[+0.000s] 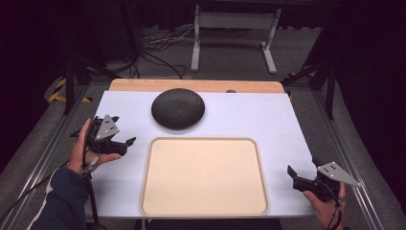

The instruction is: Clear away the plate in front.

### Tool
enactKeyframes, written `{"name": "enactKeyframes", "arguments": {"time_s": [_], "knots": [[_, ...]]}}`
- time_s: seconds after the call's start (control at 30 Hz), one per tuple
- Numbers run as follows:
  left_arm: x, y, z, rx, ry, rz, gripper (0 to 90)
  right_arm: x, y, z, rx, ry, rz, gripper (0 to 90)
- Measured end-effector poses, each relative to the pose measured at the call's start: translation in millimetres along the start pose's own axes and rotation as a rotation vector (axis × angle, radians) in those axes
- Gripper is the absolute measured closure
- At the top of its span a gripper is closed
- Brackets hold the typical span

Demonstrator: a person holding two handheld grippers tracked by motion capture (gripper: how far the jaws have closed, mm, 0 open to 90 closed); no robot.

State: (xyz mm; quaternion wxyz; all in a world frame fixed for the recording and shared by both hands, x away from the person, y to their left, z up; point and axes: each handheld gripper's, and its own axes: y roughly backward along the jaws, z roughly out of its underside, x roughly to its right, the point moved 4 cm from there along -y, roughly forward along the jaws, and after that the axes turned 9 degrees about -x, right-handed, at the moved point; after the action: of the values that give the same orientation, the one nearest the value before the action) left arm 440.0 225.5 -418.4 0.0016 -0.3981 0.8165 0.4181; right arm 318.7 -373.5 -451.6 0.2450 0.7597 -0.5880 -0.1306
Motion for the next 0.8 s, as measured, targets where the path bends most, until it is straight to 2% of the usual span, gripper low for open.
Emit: {"name": "enactKeyframes", "arguments": {"time_s": [0.07,0.2,0.27,0.3,0.37,0.43,0.5,0.57,0.6,0.63,0.73,0.8], "knots": [[-0.9,-6.2,-6.7,-0.027,-0.031,-0.016,9.9,-0.1,0.1,-0.1,-0.001,0.001,0.002,5.9],[-1.0,-21.2,-19.9,-0.039,-0.087,-0.031,9.9,-0.2,-0.3,0.2,-0.004,0.003,0.003,5.9],[-0.4,-31.8,-28.1,-0.044,-0.096,-0.004,9.7,-0.4,-0.9,0.2,-0.005,0.006,0.003,5.9],[0.0,-36.8,-31.8,-0.049,-0.103,-0.002,9.3,-0.7,-1.0,0.2,-0.004,0.007,0.001,5.9],[1.9,-48.0,-38.7,-0.071,-0.143,-0.011,9.4,-0.9,-1.3,0.3,-0.005,0.006,0.002,5.9],[5.4,-62.4,-47.1,-0.086,-0.161,0.000,9.5,-0.7,-1.6,0.5,-0.008,0.005,0.004,6.0],[8.9,-71.0,-52.1,-0.096,-0.212,-0.032,11.3,-0.6,-1.9,0.9,-0.009,0.005,0.003,6.0],[13.1,-81.5,-56.0,-0.103,-0.247,-0.032,13.3,-0.1,-2.4,1.3,-0.010,0.008,0.004,6.0],[14.6,-87.7,-57.2,-0.129,-0.257,-0.021,13.3,0.0,-2.6,1.4,-0.009,0.006,0.003,6.1],[16.1,-92.8,-57.8,-0.156,-0.269,-0.029,12.0,0.1,-2.7,1.5,-0.010,0.006,0.002,6.1],[17.7,-103.7,-59.9,-0.199,-0.307,-0.059,13.5,-0.1,-2.9,1.6,-0.011,0.007,0.001,6.1],[18.5,-110.2,-61.9,-0.214,-0.347,-0.091,15.1,-0.2,-3.1,1.6,-0.012,0.008,0.001,6.1]]}}
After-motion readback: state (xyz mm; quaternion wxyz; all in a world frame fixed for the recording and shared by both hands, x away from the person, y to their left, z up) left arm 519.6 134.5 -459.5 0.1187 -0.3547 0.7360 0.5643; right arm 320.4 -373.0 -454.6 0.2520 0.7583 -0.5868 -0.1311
